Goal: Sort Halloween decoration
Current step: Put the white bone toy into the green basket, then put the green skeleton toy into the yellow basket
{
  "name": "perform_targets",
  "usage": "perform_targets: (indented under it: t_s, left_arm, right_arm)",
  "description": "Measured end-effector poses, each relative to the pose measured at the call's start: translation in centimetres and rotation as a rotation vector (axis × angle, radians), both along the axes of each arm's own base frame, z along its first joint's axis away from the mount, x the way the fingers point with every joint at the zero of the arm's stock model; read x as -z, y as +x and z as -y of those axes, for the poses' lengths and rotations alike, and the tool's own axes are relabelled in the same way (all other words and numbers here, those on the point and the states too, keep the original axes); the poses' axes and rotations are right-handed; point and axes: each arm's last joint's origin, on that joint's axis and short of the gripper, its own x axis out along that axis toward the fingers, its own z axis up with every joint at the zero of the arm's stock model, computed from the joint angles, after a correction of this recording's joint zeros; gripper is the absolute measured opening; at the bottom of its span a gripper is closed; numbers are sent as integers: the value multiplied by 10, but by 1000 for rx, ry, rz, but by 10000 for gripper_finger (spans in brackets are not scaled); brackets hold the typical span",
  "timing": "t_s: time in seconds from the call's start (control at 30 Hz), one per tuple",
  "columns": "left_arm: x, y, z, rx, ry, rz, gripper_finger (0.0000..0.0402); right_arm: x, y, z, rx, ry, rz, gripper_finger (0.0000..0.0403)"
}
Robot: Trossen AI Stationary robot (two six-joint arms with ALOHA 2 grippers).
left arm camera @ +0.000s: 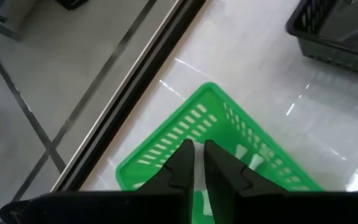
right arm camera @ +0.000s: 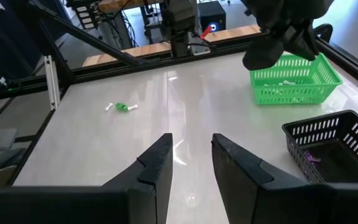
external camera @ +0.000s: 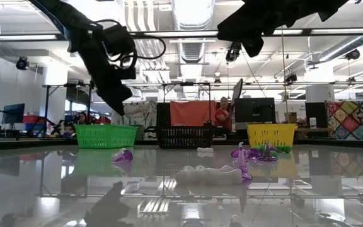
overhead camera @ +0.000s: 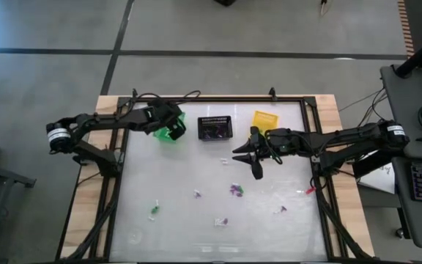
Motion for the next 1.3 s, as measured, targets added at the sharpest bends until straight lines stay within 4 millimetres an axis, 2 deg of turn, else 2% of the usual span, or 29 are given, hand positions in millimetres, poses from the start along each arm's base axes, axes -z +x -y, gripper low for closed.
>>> perform_targets:
  t_s: [0.37,0.53,0.67,0.83,1.1,1.3]
  left_arm:
    - [-1,-1,0,-16,17,-8,95]
    - [-2,2,6,-16,11,17,108]
    - [-9,8,21,37,-5,82,109]
    - [-23,23,48,189,-13,228,109]
    - [-42,44,89,444,38,406,109]
    - [-49,49,101,506,73,460,109]
  right_arm:
    - [0,0,0,10,28,-5,105]
    - [2,-1,0,22,62,-26,105]
    - [6,-2,1,75,155,-76,105]
    - [20,-9,3,235,280,-225,105]
    - [54,-26,4,497,482,-580,105]
    - [78,-32,1,579,598,-835,105]
